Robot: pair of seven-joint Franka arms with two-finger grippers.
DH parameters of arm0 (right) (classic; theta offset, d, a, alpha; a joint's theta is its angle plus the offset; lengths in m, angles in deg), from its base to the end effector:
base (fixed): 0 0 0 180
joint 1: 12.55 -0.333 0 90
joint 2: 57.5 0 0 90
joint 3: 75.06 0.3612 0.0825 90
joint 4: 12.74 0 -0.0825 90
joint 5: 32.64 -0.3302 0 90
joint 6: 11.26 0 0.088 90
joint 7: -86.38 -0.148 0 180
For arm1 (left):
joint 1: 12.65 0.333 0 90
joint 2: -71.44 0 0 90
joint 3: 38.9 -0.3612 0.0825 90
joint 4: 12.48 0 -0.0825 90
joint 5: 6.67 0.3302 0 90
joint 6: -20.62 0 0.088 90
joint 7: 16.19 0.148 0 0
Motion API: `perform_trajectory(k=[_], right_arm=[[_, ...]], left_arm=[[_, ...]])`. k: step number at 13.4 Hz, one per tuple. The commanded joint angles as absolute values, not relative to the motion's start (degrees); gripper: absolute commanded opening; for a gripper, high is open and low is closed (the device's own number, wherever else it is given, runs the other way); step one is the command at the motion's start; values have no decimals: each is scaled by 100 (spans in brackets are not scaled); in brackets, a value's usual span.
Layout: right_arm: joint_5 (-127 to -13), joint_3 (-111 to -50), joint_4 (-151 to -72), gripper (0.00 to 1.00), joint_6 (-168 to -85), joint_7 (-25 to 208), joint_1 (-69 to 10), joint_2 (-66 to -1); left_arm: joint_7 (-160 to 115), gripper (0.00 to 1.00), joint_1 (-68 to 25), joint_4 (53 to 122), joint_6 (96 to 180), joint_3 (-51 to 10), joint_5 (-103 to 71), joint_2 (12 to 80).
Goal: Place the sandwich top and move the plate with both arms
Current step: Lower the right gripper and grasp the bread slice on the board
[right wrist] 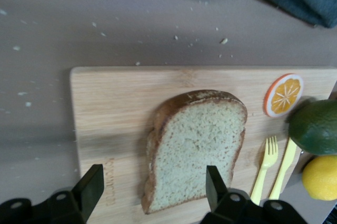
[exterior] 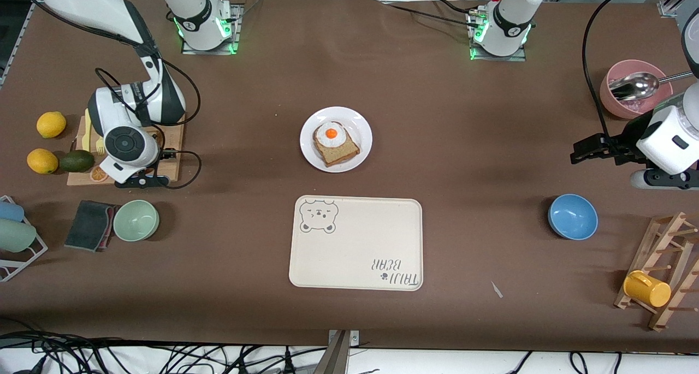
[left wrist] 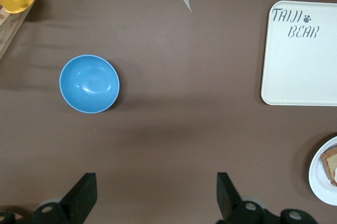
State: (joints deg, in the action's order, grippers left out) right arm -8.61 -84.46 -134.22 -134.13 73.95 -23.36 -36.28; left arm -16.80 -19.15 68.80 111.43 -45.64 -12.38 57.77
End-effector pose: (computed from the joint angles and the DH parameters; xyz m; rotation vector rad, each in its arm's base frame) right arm 0.5125 -0.0170 0.2664 2.7017 0.1359 -0.4081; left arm 0.5784 -0.0205 0.5654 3.0681 0.0268 -0.1088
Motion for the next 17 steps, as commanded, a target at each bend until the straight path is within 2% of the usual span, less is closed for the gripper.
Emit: perform_trajectory(k=[1, 2, 4, 6, 7, 10, 13, 17], right_arm=[[-715, -8525, -13605, 76, -13581, 7284, -2319, -3527], [-715, -8578, -13605, 70, -13589, 7284, -2310, -3395], [-715, -8596, -13605, 65, -13607, 7275, -2301, -3306], [-715, -8596, -13596, 52, -13624, 7275, -2293, -3245], [-715, -8596, -13570, 37, -13616, 7284, -2293, -3201], [-767, -8596, -13526, 0, -13581, 7275, -2231, -3104], [-759, -8587, -13334, 0, -13309, 7293, -2284, -3122], [-794, -8307, -12517, 0, -12106, 7328, -2354, -3104]], left_arm=[[-1680, 100, -1915, 6732, 11089, -4619, -1423, 5729], [-1680, 100, -1915, 6732, 11089, -4619, -1423, 5729], [-1680, 100, -1898, 6732, 11089, -4619, -1423, 5729], [-1680, 100, -1898, 6732, 11080, -4619, -1423, 5729], [-1680, 100, -1898, 6732, 11080, -4619, -1423, 5729], [-1689, 100, -1898, 6732, 11080, -4611, -1423, 5729], [-1689, 100, -1898, 6732, 11080, -4611, -1423, 5729], [-1689, 100, -1898, 6732, 11080, -4611, -1432, 5729]])
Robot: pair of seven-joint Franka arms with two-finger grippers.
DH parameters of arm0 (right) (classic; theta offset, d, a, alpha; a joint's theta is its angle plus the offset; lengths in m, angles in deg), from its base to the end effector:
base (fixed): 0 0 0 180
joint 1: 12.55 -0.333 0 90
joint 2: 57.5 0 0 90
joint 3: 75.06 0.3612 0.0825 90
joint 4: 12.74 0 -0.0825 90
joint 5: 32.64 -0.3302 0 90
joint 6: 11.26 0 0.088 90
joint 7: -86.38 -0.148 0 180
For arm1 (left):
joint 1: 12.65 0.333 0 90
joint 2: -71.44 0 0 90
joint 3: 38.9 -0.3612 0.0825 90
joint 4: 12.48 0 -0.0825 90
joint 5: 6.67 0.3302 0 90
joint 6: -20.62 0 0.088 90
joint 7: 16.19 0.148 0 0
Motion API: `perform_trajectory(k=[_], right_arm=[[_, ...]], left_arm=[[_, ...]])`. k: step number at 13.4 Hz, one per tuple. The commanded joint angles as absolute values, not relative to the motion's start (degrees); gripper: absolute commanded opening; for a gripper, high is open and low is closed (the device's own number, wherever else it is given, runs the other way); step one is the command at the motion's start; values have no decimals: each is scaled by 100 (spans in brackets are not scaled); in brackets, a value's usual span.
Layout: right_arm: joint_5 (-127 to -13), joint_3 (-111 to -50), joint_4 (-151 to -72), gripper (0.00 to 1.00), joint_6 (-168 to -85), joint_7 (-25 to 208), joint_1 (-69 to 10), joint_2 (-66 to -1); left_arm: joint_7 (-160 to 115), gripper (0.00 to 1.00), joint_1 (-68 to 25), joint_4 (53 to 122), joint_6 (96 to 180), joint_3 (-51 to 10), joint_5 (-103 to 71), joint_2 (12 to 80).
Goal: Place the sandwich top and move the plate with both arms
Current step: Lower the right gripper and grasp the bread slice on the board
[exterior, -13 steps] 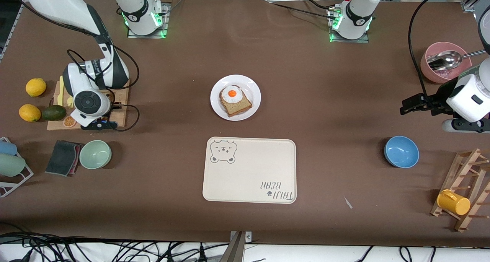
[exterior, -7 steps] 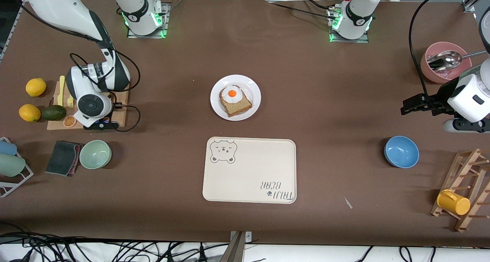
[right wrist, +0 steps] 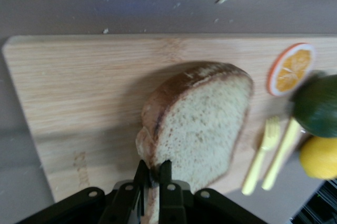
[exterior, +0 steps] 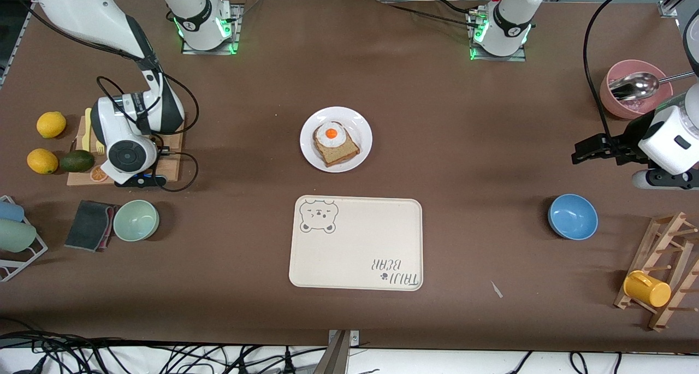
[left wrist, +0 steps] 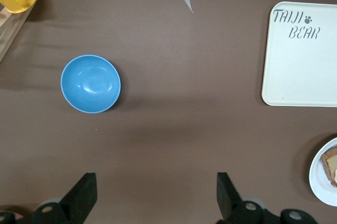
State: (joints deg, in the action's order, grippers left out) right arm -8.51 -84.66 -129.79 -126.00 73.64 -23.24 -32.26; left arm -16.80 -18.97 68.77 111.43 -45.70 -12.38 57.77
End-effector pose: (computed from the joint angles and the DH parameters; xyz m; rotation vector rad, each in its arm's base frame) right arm 0.5139 -0.0279 0.2529 2.6223 0.0896 -0.5720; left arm 0.5785 -0.0182 0.5656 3.0682 0.0331 -0.1077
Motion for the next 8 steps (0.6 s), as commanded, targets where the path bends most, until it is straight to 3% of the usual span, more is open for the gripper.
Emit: perform_trajectory(k=[1, 8], right_arm=[[-794, -8289, -12393, 0, -12060, 7363, -2371, -3104], [-1504, -8192, -11137, 0, -10866, 7224, -3275, -2832]], left_arm=[[-1689, 100, -1898, 6732, 11080, -4611, -1423, 5729], [-1689, 100, -1889, 6732, 11071, -4619, -1423, 5729]])
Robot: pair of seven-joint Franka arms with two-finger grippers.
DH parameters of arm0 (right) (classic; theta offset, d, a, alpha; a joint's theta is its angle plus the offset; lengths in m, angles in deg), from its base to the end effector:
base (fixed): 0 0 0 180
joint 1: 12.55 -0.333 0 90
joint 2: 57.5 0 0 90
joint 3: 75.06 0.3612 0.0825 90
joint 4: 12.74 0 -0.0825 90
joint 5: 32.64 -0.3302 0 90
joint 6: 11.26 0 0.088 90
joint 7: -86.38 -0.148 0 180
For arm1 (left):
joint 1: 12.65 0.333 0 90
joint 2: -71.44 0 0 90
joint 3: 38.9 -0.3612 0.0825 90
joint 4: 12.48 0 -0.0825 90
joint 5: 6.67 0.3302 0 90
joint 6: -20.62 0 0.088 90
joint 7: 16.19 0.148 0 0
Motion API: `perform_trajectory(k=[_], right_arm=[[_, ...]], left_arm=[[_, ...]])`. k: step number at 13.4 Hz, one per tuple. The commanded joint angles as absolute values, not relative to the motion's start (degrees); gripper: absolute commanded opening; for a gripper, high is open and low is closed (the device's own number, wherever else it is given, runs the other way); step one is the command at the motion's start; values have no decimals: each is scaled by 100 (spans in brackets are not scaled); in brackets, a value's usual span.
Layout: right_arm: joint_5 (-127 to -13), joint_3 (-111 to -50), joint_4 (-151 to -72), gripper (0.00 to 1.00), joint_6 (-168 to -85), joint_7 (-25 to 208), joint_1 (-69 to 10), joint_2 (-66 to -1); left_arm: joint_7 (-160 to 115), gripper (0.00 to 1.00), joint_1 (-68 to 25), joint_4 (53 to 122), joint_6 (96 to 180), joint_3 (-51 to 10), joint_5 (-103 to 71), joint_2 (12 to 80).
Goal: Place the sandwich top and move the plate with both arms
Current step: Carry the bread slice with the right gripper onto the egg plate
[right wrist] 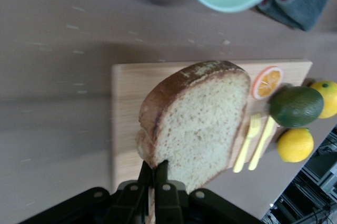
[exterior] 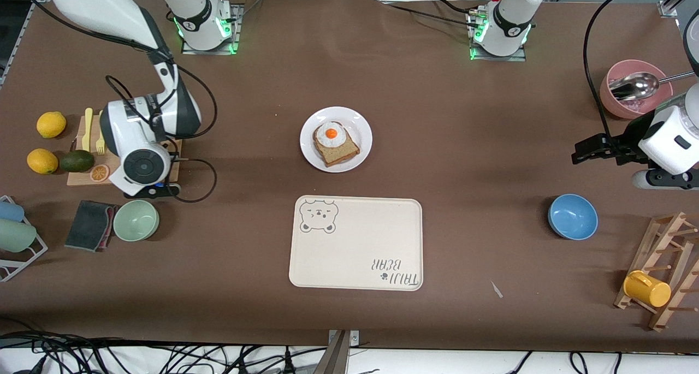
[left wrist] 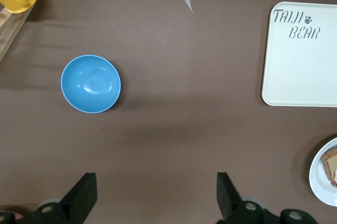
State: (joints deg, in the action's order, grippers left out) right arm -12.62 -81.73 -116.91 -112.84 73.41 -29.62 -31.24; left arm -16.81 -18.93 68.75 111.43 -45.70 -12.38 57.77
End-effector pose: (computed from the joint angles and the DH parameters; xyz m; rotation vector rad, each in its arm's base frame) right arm 0.5478 0.0614 0.3066 2.6183 0.1489 -0.5586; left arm 0.5786 -0.0178 0.5657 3.0681 0.0344 -0.1072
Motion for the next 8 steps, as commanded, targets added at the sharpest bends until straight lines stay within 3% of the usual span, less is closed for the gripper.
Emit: perform_trajectory(k=[1, 8], right_arm=[[-1662, -8192, -10953, 0, -10717, 7040, -3451, -2779], [-3164, -8192, -9951, 0, -10304, 5336, -5016, -2262]], left_arm=[[-1689, 100, -1889, 6732, 11071, -4619, -1423, 5729], [-1689, 100, -1880, 6732, 11071, -4628, -1432, 5729]])
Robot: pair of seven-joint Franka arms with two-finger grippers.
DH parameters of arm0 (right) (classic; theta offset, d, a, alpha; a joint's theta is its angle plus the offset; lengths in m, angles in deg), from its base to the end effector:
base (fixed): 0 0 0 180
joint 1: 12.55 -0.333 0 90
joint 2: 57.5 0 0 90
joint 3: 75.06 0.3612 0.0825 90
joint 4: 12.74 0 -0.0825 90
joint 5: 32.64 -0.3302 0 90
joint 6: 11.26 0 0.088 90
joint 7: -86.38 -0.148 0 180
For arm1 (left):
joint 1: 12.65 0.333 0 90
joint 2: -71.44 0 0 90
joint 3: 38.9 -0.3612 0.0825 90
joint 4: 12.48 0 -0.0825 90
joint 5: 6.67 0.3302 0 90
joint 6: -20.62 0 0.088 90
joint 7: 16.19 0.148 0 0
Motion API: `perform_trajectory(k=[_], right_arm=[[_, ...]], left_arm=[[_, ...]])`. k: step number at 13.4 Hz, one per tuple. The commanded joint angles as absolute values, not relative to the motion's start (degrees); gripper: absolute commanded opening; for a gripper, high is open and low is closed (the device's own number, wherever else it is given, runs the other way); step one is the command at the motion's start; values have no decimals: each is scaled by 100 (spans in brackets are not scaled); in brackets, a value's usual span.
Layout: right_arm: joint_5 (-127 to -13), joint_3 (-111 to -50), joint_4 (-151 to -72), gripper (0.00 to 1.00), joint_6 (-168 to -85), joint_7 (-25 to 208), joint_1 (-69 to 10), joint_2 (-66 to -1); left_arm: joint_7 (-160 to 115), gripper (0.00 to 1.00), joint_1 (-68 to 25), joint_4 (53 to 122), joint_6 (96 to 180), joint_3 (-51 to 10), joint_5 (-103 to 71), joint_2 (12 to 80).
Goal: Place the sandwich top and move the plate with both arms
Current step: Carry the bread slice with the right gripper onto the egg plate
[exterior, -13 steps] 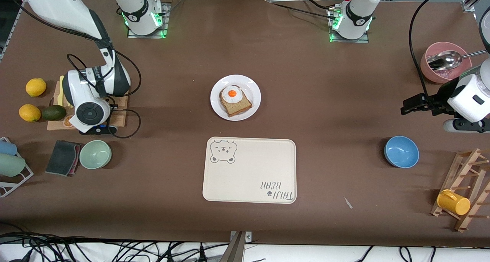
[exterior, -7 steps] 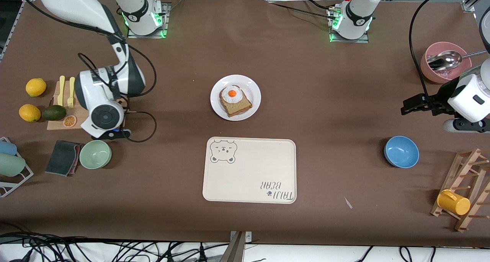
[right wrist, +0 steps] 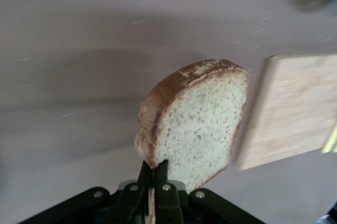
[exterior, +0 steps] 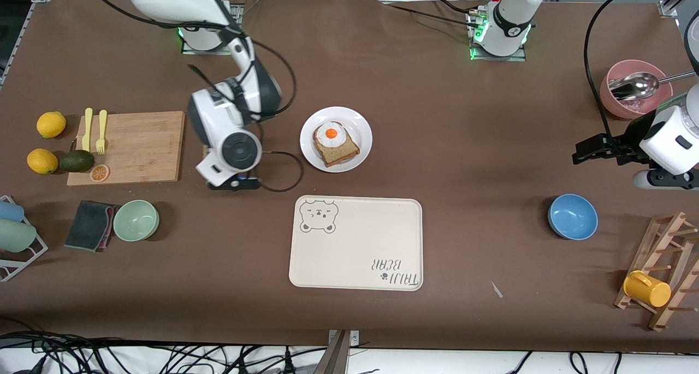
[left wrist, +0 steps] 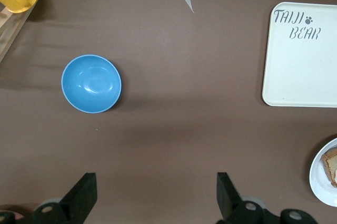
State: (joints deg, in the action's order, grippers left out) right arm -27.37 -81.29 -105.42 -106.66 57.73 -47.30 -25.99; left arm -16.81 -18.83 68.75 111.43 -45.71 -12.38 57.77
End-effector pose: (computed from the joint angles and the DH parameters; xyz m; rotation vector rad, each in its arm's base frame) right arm 0.5163 0.2752 0.3112 2.7274 0.0426 -0.5137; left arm 0.5786 -0.0167 0.5657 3.0681 0.0373 -0.1071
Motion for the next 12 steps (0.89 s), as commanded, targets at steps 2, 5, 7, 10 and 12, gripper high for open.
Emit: perform_trajectory(k=[2, 5, 7, 10, 12], right_arm=[[-3753, -8192, -9310, 0, -10057, 4834, -5332, -1989], [-4456, -8192, -8641, 0, -9915, 4045, -5894, -1629], [-4625, -8174, -8350, 0, -10108, 3586, -6124, -1400], [-4697, -8121, -8340, 0, -10469, 3303, -6353, -1110], [-4670, -8122, -8332, 0, -10836, 3303, -6362, -986]], left_arm=[[-1689, 100, -1880, 6732, 11071, -4628, -1423, 5729], [-1689, 100, -1880, 6732, 11071, -4628, -1423, 5729], [-1689, 100, -1871, 6732, 11071, -4628, -1432, 5729], [-1680, 100, -1871, 6732, 11071, -4620, -1432, 5729], [-1689, 100, -1871, 6732, 11071, -4628, -1423, 5729]])
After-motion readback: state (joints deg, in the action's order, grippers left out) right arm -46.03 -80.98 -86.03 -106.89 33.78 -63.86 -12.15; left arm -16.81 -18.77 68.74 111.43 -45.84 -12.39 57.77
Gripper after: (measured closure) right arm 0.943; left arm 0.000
